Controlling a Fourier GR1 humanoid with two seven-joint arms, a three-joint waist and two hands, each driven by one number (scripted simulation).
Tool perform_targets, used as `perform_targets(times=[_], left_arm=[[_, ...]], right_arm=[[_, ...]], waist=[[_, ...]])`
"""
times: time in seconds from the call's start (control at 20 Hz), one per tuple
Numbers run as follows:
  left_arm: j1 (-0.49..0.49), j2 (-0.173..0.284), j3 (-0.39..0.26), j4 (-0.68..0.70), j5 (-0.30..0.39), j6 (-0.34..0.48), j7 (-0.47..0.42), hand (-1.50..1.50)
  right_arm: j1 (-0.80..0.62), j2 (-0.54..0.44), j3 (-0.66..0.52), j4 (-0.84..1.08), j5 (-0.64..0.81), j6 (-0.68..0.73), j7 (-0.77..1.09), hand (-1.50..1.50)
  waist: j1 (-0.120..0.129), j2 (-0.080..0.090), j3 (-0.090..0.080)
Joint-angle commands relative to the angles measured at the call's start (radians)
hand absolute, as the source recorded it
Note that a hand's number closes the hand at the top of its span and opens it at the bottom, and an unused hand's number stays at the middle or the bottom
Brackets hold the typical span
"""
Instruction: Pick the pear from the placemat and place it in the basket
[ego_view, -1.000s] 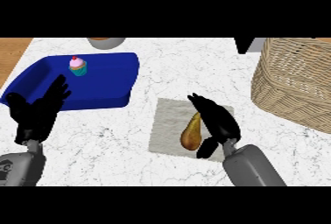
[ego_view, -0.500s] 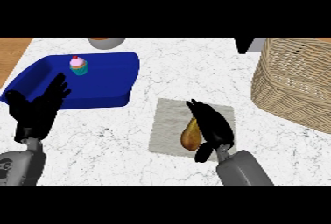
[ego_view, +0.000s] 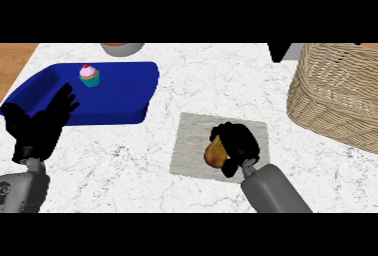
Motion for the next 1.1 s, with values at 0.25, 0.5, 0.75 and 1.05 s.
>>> perform_targets(times=[0.25, 0.5, 0.75, 1.05], left_arm=[[-0.051, -0.006, 0.014, 0.012, -0.015, 0.003, 0.040, 0.00], [-0.002, 0.018, 0.038, -0.016, 0.005, -0.020, 0.026, 0.00], [0.048, -0.040, -0.006, -0.040, -0.036, 0.011, -0.009, 0.00], [0.015, -0.022, 0.015, -0.006, -0.024, -0.001, -0.016, 0.00]], right_arm=[[0.008, 0.031, 0.009, 0.071, 0.062, -0.013, -0.024, 1.50], [0.283, 0.032, 0.249, -0.271, -0.048, -0.127, 0.220, 1.50], [0.472, 0.032, 0.365, -0.445, 0.009, -0.182, 0.296, 1.50], [0.533, 0.033, 0.384, -0.611, -0.142, -0.408, 0.139, 1.50]], waist=[[-0.004, 0.005, 0.001], [-0.015, -0.001, 0.001], [-0.012, 0.002, 0.001], [-0.019, 0.002, 0.002]])
